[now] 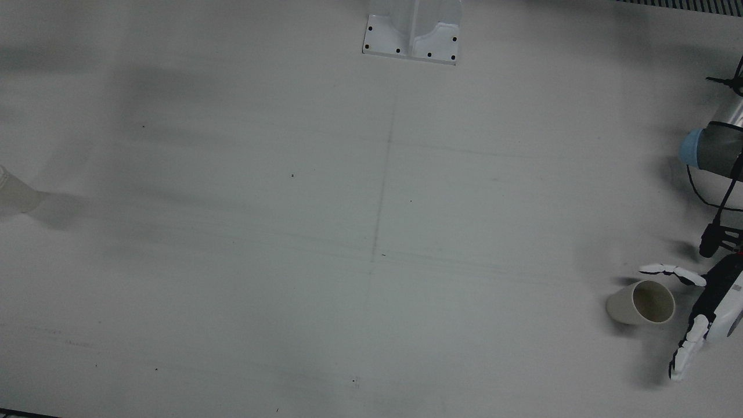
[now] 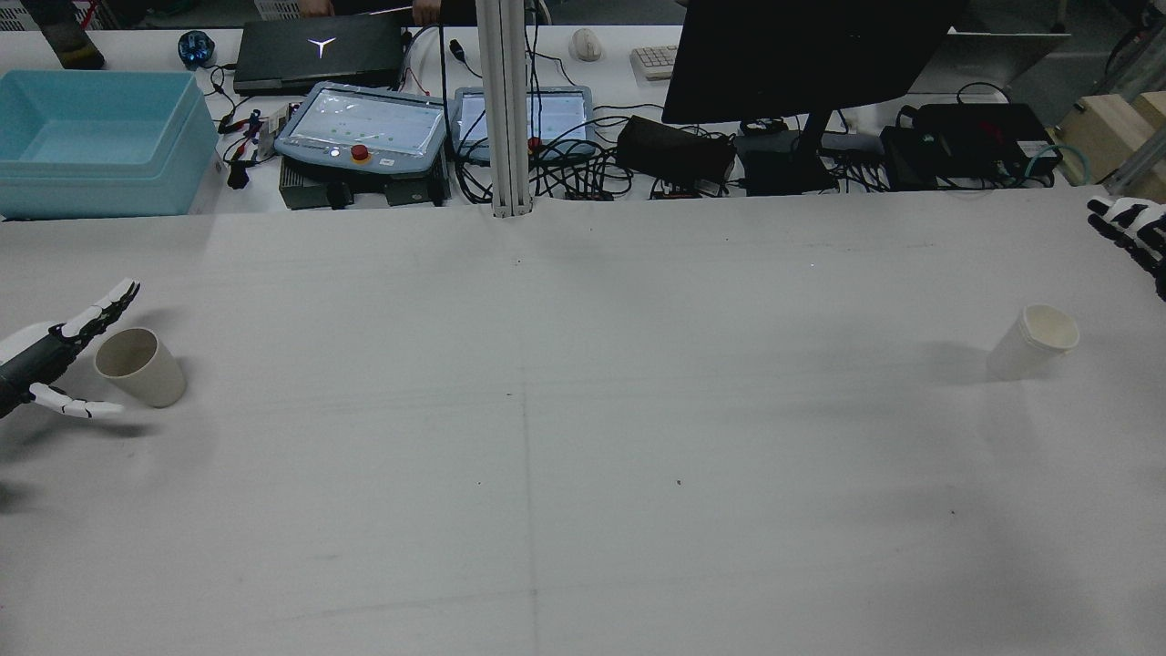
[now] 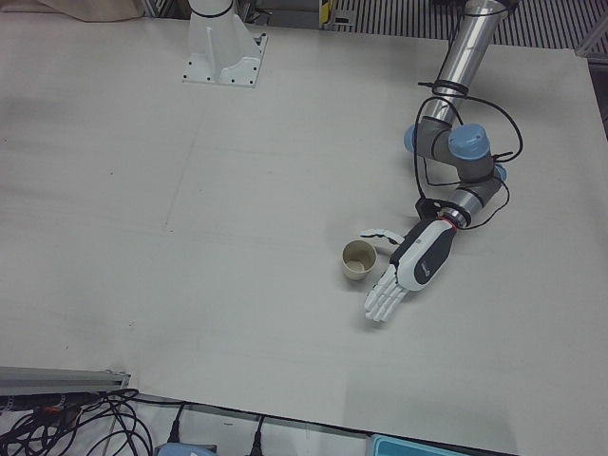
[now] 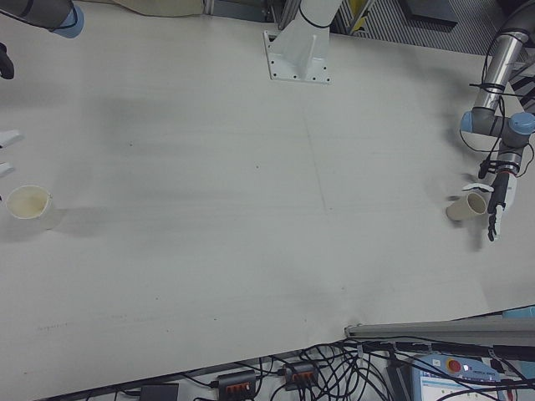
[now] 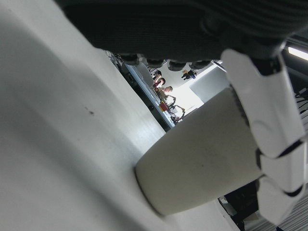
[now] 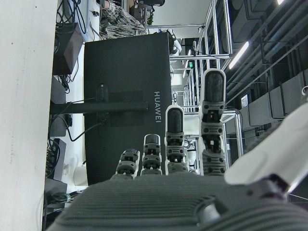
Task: Pour water
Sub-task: 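Reach the left hand to the beige cup and close fingers around it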
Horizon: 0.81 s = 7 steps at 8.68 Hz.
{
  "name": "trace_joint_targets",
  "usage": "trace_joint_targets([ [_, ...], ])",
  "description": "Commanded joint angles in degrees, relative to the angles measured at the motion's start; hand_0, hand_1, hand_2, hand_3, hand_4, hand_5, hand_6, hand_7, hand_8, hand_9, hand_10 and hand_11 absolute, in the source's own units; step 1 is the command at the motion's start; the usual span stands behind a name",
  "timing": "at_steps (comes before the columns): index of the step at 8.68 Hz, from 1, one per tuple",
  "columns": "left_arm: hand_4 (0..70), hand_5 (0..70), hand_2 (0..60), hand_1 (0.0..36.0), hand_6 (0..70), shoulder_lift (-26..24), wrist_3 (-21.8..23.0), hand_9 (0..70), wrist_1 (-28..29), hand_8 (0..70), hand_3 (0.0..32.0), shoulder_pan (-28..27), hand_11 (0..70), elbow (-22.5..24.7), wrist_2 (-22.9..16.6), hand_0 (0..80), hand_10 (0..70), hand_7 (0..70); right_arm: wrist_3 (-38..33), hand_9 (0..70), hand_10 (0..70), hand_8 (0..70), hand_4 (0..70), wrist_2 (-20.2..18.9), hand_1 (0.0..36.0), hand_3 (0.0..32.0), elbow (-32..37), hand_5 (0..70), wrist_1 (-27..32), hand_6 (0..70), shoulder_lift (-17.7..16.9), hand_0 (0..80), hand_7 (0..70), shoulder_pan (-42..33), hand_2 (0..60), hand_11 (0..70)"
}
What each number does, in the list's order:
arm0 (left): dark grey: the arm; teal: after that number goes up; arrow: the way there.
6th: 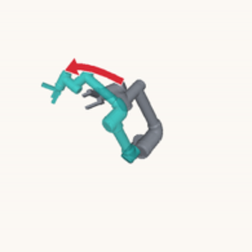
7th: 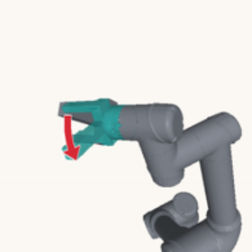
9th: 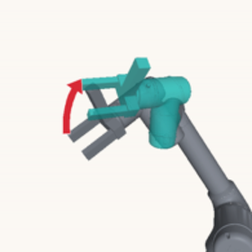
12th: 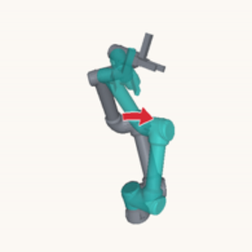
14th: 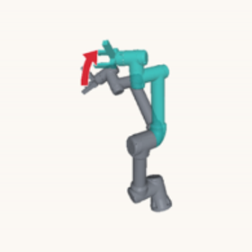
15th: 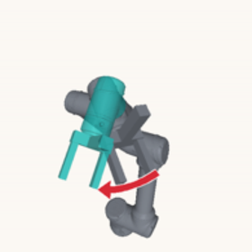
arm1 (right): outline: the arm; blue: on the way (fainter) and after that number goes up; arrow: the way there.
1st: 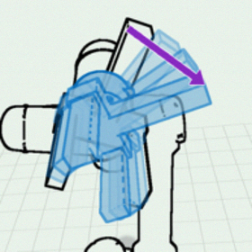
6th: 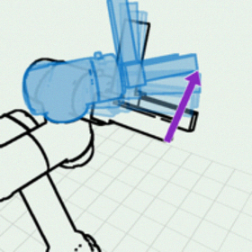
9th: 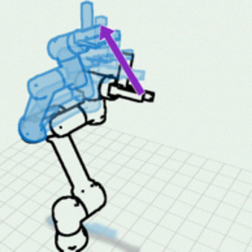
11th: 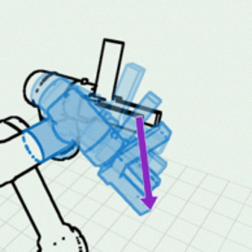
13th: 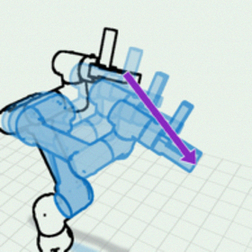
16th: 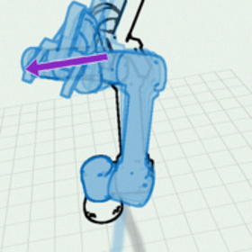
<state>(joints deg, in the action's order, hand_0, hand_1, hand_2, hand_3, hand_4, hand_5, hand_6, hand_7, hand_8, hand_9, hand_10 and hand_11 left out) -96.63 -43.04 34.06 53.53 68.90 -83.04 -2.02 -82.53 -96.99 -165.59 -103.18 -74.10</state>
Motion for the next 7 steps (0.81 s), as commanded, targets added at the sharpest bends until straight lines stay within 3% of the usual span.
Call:
trace_joint_targets([
  [1,1.4,0.0,21.5,13.3,0.0,-1.3,-0.1,0.0,-1.1,0.0,0.0,-0.1,0.0,-0.3,0.0,41.2,0.0,0.0,-0.1,16.2,7.0,10.2,59.5,-0.1,0.0,0.0,-0.1,24.5,0.0,21.5,0.0,32.2,45.4,-0.2,11.0,9.0],
  [4,3.0,0.0,20.3,11.9,0.0,-2.2,-0.1,0.0,-2.1,0.0,0.0,-2.7,0.0,-0.3,0.4,39.7,0.0,0.0,-0.6,15.1,6.7,9.7,57.0,-0.2,0.0,0.0,-1.4,24.1,0.0,20.5,-0.3,33.4,43.2,-1.3,10.6,8.8],
  [6,3.6,0.0,19.0,11.2,0.0,-2.6,-0.3,0.0,-2.5,0.0,0.0,-3.5,0.0,-0.3,0.5,39.3,0.0,0.0,-0.6,15.3,6.6,9.6,61.1,-0.5,0.0,0.0,-1.5,24.6,0.0,21.0,-0.5,35.2,44.0,-2.0,11.5,8.6],
  [7,4.1,0.0,18.8,10.8,0.0,-2.7,-0.1,0.0,-3.4,0.0,0.0,-3.5,0.0,0.5,0.5,38.9,0.0,0.0,-0.6,14.8,6.4,9.4,57.8,-0.5,0.0,0.0,-1.5,24.2,0.0,20.3,-0.6,35.7,42.4,-2.2,10.3,8.4],
])
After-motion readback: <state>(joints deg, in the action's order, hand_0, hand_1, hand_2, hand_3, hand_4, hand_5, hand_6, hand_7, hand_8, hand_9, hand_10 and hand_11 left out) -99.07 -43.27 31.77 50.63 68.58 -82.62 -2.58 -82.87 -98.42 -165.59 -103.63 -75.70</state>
